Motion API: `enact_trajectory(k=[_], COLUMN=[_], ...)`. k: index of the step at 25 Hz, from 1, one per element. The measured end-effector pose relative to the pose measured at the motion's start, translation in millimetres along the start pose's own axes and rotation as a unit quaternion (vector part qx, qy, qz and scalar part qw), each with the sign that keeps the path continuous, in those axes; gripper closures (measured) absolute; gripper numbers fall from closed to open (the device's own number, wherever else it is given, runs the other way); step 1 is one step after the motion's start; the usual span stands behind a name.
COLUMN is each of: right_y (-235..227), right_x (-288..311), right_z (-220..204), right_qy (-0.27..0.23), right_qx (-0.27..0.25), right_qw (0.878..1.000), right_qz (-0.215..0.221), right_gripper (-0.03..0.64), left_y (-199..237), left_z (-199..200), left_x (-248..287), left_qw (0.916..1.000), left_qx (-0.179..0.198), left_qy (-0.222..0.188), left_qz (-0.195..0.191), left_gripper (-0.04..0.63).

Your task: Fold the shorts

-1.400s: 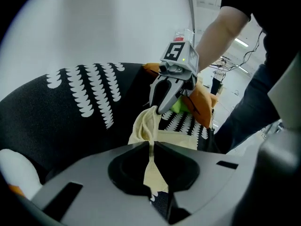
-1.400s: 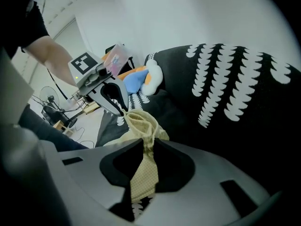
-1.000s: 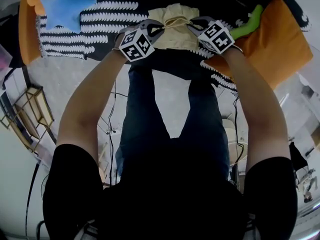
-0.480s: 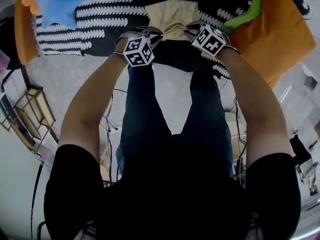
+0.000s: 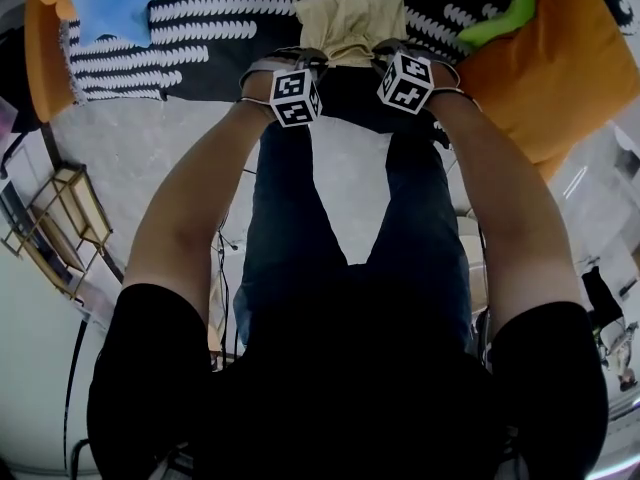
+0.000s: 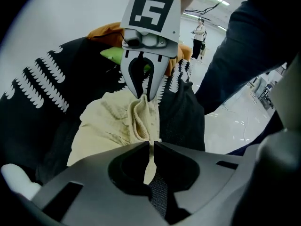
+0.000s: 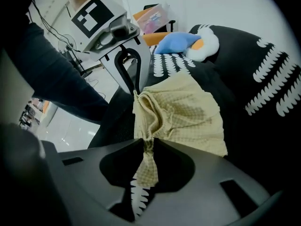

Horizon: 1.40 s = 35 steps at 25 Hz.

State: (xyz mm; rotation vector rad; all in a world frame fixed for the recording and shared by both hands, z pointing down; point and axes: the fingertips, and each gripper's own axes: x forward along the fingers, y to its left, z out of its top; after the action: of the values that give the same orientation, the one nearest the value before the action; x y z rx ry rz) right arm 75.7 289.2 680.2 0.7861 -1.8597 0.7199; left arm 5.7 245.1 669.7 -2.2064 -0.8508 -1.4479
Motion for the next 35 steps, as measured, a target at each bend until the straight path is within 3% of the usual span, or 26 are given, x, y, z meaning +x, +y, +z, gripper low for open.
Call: enact_trajectory(k=[9, 15, 18, 20, 23, 30, 35], right_y=[4, 7, 12, 12, 9, 9, 1], right_x=[22, 35, 31, 24, 8, -52, -106], right_z=[-4, -11, -14, -15, -15, 3, 30], right_qy=[0.016, 0.033, 0.044, 0.050, 0.052, 0.011, -0.032], right_qx=[-0.020, 0.003, 0.023, 0.032, 0.048, 0.114, 0.129], right_qw=[1.000, 0.999, 0.999, 0.998, 0.997, 0.993, 0.990], right_qz=[-0.002, -0.009, -0.003, -0.002, -0.007, -0.028, -0.053], right_gripper=[0.546, 0.531, 0.492, 0.475, 0.464, 0.469, 0.482], left_y=[-3, -5, -9, -13, -19, -22, 5], left_z=[-18, -26, -27, -31, -37, -38, -25], left_x=[16, 24, 21, 17, 6, -45, -96], left_qw=[0.9995, 0.9983, 0.9970, 0.9959, 0.9942, 0.9901, 0.9868], left_qx=[-0.025, -0.048, -0.063, -0.068, -0.073, -0.117, -0.151], left_qy=[0.017, 0.032, 0.041, 0.055, 0.070, 0.071, 0.057], left_qz=[-0.002, -0.009, -0.016, -0.025, -0.037, -0.033, 0.003], left_gripper=[0.551, 0.548, 0.508, 0.446, 0.423, 0.413, 0.411])
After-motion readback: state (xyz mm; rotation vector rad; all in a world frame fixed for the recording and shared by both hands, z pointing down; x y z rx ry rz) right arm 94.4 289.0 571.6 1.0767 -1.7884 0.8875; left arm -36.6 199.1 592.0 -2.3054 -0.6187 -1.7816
